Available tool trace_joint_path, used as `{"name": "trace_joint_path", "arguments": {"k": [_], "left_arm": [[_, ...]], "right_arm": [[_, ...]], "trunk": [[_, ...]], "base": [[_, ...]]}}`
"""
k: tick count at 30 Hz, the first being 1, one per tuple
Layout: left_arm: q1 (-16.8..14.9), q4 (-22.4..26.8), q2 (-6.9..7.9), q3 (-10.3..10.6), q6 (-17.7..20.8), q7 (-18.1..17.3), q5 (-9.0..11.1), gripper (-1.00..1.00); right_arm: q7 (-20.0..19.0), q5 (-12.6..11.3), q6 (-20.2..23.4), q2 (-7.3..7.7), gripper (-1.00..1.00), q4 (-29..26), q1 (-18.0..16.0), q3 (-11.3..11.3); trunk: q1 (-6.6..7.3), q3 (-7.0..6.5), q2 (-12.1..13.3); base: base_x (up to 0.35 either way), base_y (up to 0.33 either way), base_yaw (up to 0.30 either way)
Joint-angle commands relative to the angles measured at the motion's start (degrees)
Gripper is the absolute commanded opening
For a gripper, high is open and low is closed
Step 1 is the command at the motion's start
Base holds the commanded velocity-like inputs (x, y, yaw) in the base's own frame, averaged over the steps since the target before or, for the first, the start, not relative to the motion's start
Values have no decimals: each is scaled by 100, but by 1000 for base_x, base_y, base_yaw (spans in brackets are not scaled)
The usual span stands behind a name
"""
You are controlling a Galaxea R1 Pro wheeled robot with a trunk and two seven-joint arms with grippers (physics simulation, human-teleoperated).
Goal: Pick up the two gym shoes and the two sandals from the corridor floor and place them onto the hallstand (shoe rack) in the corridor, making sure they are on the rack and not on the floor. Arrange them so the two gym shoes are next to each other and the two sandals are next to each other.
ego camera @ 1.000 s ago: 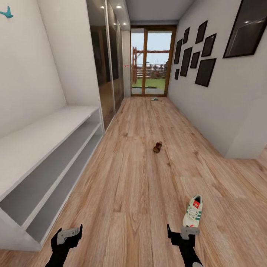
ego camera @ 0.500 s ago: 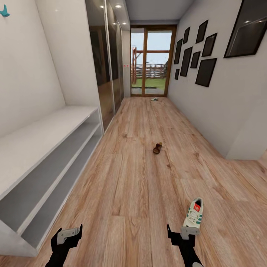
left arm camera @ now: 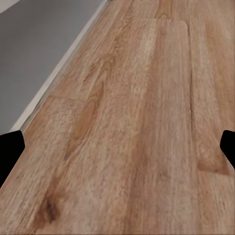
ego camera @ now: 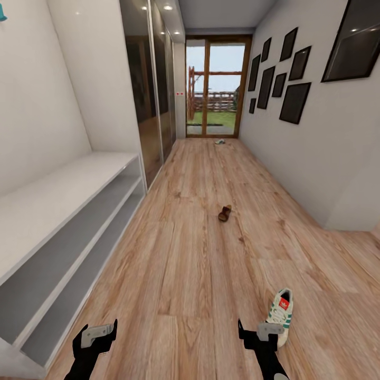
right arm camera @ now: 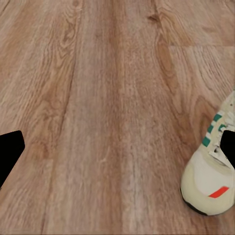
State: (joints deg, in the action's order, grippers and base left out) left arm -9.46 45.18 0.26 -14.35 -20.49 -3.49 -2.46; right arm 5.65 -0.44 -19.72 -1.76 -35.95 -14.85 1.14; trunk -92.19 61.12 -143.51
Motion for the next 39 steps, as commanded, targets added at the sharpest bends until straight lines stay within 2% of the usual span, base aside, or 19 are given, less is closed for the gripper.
{"name": "trace_joint_path", "arguments": {"k": [1, 18, 32, 39], "left_arm": [[0, 0, 0, 0, 0, 0, 0, 100], [-1, 0, 1, 1, -6, 0, 0, 100], [1, 0, 1, -1, -2, 3, 0, 100], [1, 0, 1, -4, -1, 3, 0, 100]], "right_arm": [[0, 0, 0, 0, 100, 0, 0, 0], [0, 2, -1, 0, 100, 0, 0, 0], [0, 1, 0, 0, 100, 0, 0, 0], [0, 2, -2, 0, 100, 0, 0, 0]], "trunk": [[0, 0, 0], [0, 0, 0], [0, 0, 0], [0, 0, 0]], "base": [[247, -1, 0], [262, 4, 0], [68, 9, 0], [16, 127, 0]]}}
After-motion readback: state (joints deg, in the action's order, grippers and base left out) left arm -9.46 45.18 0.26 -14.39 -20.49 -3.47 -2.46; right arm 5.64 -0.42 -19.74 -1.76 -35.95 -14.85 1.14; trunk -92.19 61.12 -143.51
